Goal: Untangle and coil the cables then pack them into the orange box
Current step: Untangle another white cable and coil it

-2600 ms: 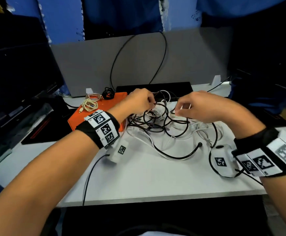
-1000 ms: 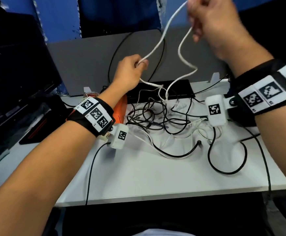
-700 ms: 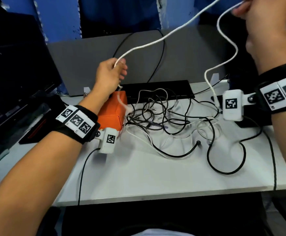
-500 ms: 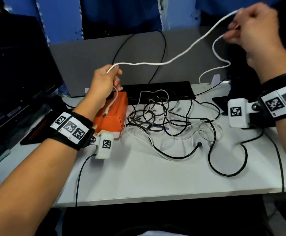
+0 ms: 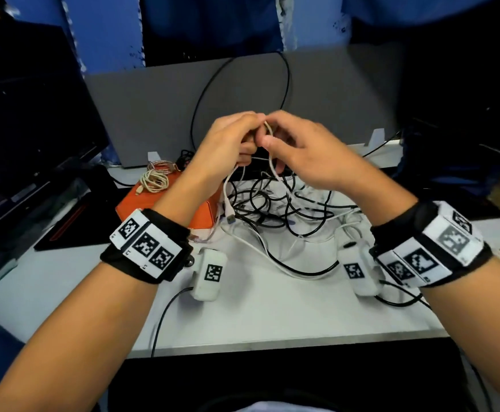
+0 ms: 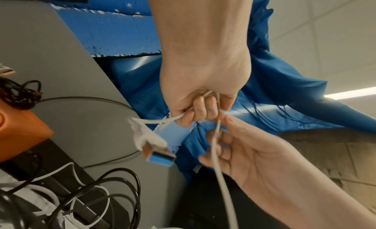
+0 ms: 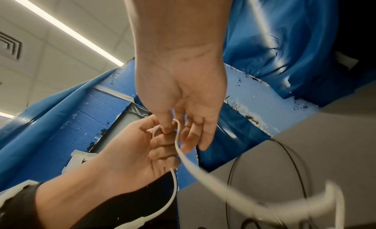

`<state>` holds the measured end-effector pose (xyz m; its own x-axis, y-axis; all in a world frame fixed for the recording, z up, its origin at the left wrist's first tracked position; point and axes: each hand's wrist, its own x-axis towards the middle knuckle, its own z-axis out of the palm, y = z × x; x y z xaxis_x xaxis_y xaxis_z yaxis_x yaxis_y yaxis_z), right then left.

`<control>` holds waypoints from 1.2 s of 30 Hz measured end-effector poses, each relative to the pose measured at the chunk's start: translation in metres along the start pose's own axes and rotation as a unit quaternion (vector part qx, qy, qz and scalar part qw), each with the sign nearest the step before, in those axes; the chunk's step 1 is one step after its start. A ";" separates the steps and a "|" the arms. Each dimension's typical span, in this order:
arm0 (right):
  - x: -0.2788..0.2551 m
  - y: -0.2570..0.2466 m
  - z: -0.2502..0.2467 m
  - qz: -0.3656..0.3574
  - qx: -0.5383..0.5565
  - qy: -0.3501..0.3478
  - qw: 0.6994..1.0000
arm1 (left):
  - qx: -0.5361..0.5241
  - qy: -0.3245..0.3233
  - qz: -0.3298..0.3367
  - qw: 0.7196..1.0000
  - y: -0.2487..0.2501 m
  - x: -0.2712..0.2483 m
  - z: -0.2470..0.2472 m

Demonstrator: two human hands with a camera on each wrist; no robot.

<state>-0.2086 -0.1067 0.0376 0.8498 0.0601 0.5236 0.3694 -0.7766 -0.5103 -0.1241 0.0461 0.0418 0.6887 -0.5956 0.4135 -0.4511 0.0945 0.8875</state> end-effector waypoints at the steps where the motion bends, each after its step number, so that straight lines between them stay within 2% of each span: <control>1: -0.003 0.001 0.001 0.000 -0.005 0.015 1.000 | 0.003 -0.009 -0.003 1.000 -0.001 -0.002 -0.003; 5: -0.012 0.015 -0.010 0.030 -0.037 0.103 0.994 | 0.064 -0.046 0.007 0.997 -0.008 -0.017 -0.017; 9: -0.019 0.025 -0.030 0.066 -0.045 0.184 0.980 | 0.140 -0.056 0.014 0.988 -0.005 -0.032 -0.036; 11: -0.020 0.033 -0.038 0.091 -0.076 0.205 0.972 | 0.158 -0.045 -0.004 0.986 -0.005 -0.034 -0.042; 14: -0.023 0.035 -0.047 0.123 -0.136 0.179 0.967 | 0.157 0.015 -0.058 0.986 -0.005 -0.036 -0.043; 17: -0.027 0.009 -0.035 0.084 -0.190 0.086 0.974 | 0.148 0.053 -0.055 0.986 -0.004 -0.038 -0.032; 20: -0.034 -0.022 -0.015 0.011 -0.150 0.002 0.989 | 0.074 0.025 -0.033 0.996 -0.001 -0.041 -0.009; 23: -0.038 -0.029 -0.008 0.015 -0.085 -0.044 0.995 | 0.041 -0.006 -0.014 0.999 0.006 -0.047 0.011; 26: -0.034 -0.019 -0.015 0.011 -0.049 -0.026 0.998 | 0.022 -0.015 -0.028 0.999 0.009 -0.051 0.020; 29: -0.030 -0.005 -0.024 0.013 -0.050 0.067 0.996 | -0.038 -0.046 -0.057 0.997 0.015 -0.054 0.019; 31: -0.030 -0.002 -0.024 0.015 -0.064 0.107 0.992 | -0.103 -0.062 -0.040 0.992 0.019 -0.054 0.016; 33: -0.031 -0.004 -0.017 0.017 -0.094 0.092 0.991 | -0.165 -0.055 -0.005 0.985 0.023 -0.053 0.013; 36: -0.034 -0.014 -0.006 0.019 -0.170 0.005 0.985 | -0.262 -0.037 0.018 0.964 0.025 -0.050 0.005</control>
<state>-0.2451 -0.1013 0.0309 0.8559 0.0221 0.5166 0.1884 -0.9438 -0.2717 -0.1727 0.0744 0.0418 0.6264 -0.6381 0.4478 -0.1120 0.4948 0.8617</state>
